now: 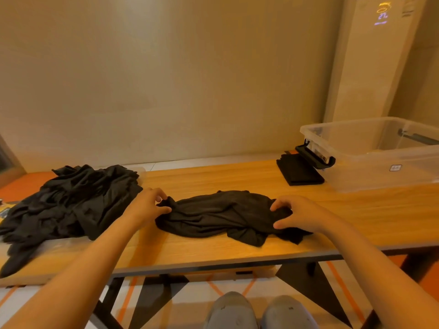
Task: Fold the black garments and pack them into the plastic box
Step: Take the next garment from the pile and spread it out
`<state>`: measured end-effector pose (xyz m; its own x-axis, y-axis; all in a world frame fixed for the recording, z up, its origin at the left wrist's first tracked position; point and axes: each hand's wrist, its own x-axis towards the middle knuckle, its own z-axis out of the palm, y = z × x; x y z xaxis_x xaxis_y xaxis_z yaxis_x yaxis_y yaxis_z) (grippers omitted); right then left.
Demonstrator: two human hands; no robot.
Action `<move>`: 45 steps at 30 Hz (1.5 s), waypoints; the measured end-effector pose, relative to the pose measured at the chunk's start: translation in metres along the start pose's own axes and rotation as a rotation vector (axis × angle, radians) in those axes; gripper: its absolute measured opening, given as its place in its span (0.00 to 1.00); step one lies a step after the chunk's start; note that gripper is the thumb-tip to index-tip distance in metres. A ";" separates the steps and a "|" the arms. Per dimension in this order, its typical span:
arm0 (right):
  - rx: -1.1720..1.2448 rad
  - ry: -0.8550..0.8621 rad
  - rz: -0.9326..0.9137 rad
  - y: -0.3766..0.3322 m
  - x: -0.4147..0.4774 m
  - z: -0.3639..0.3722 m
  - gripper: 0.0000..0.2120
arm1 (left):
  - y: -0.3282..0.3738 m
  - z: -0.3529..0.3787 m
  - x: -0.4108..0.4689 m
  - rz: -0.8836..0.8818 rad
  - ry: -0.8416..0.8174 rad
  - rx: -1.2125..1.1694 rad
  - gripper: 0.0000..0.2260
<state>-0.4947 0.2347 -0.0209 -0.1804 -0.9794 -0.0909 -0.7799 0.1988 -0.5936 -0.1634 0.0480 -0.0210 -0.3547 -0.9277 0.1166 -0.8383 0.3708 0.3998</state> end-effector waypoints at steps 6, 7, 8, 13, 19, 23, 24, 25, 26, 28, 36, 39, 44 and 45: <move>-0.053 0.203 0.011 0.002 0.005 -0.005 0.10 | 0.000 0.012 -0.006 -0.017 -0.001 -0.112 0.04; -0.041 0.255 0.000 0.001 0.005 -0.009 0.11 | -0.001 0.009 -0.006 -0.030 0.022 -0.164 0.05; -0.027 0.305 -0.013 0.000 0.006 -0.013 0.11 | -0.003 0.005 -0.006 -0.039 0.045 -0.222 0.05; 0.037 0.501 -0.064 -0.007 0.010 -0.047 0.10 | -0.005 -0.024 0.003 -0.068 0.198 -0.456 0.05; 0.117 0.609 -0.125 -0.027 0.009 -0.086 0.09 | 0.002 -0.065 0.011 -0.115 0.330 -0.590 0.07; 0.176 0.676 -0.113 -0.032 0.007 -0.102 0.07 | 0.009 -0.081 0.012 -0.194 0.311 -0.891 0.07; 0.166 0.695 -0.099 -0.031 0.007 -0.102 0.07 | 0.012 -0.081 0.010 -0.207 0.284 -0.981 0.07; 0.131 0.700 -0.079 -0.031 0.007 -0.099 0.08 | 0.014 -0.080 0.006 -0.214 0.248 -1.073 0.07; 0.094 0.675 -0.053 -0.030 0.006 -0.095 0.07 | 0.016 -0.077 0.002 -0.217 0.209 -1.161 0.06; 0.148 0.534 0.002 -0.028 0.006 -0.084 0.07 | 0.016 -0.070 -0.006 -0.199 0.134 -1.259 0.06; 0.380 0.089 0.037 -0.018 -0.006 -0.066 0.08 | 0.011 -0.049 -0.021 -0.072 -0.036 -0.699 0.12; 0.368 0.007 0.024 -0.020 -0.010 -0.073 0.11 | 0.007 -0.049 -0.018 -0.038 0.020 -0.397 0.13; 0.191 -0.060 0.039 -0.022 -0.015 -0.088 0.12 | -0.007 -0.060 -0.015 -0.021 0.285 -0.135 0.07; 0.145 -0.018 0.045 -0.021 -0.013 -0.090 0.11 | -0.009 -0.064 -0.015 -0.027 0.306 -0.123 0.06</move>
<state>-0.5300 0.2469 0.0650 -0.2013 -0.9703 -0.1339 -0.6759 0.2365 -0.6980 -0.1243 0.0558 0.0318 -0.1760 -0.9142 0.3650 -0.7828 0.3548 0.5112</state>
